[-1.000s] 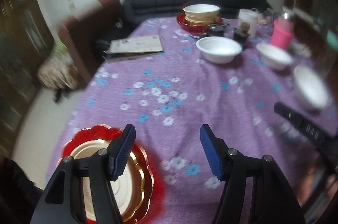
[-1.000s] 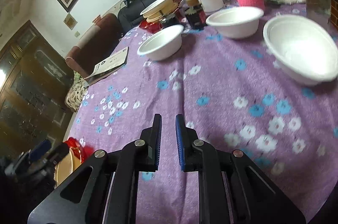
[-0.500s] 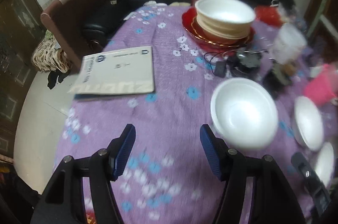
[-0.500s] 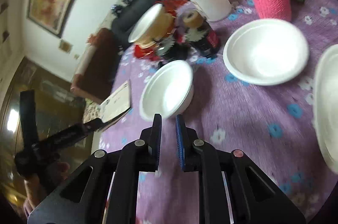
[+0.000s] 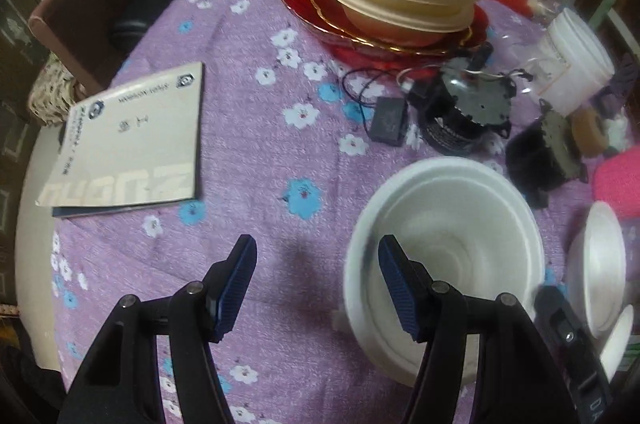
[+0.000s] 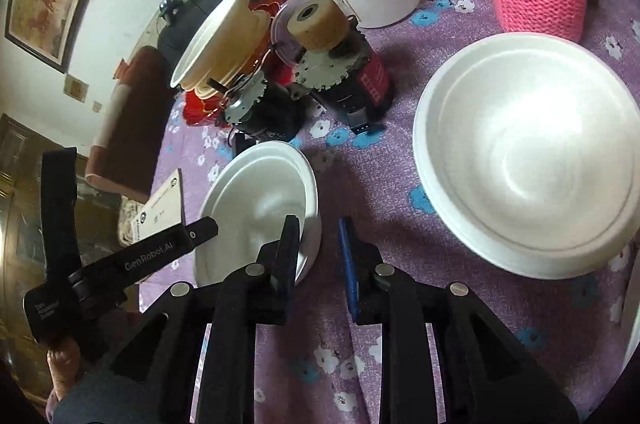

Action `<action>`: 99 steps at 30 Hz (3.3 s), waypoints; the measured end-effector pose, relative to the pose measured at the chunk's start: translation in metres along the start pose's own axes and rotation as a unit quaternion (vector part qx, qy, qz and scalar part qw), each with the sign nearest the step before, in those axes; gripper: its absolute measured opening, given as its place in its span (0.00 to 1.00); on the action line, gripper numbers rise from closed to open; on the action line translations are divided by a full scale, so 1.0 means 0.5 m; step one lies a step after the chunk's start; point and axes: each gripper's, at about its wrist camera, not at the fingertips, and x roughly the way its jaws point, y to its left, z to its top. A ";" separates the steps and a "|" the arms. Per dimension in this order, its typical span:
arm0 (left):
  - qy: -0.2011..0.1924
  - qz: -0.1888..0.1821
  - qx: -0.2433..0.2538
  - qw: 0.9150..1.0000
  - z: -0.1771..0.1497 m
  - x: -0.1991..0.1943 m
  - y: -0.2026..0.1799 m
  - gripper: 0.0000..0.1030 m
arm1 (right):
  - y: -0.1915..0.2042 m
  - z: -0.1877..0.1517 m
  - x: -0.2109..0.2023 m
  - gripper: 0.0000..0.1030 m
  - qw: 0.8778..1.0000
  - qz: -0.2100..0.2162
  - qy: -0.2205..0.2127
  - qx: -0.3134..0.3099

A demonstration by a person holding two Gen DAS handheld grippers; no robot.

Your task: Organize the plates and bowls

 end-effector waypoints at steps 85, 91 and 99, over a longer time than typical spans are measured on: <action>-0.034 -0.088 0.114 0.989 -0.295 -0.182 -0.453 0.71 | -0.427 -0.082 -0.500 0.23 0.996 -0.048 -0.069 0.023; -0.003 -0.090 0.125 0.988 -0.285 -0.115 -0.506 0.71 | -0.432 -0.064 -0.404 0.23 0.997 -0.064 -0.032 0.022; 0.026 -0.107 0.132 0.985 -0.296 -0.072 -0.514 0.70 | -0.460 -0.058 -0.411 0.24 0.991 -0.108 -0.064 0.038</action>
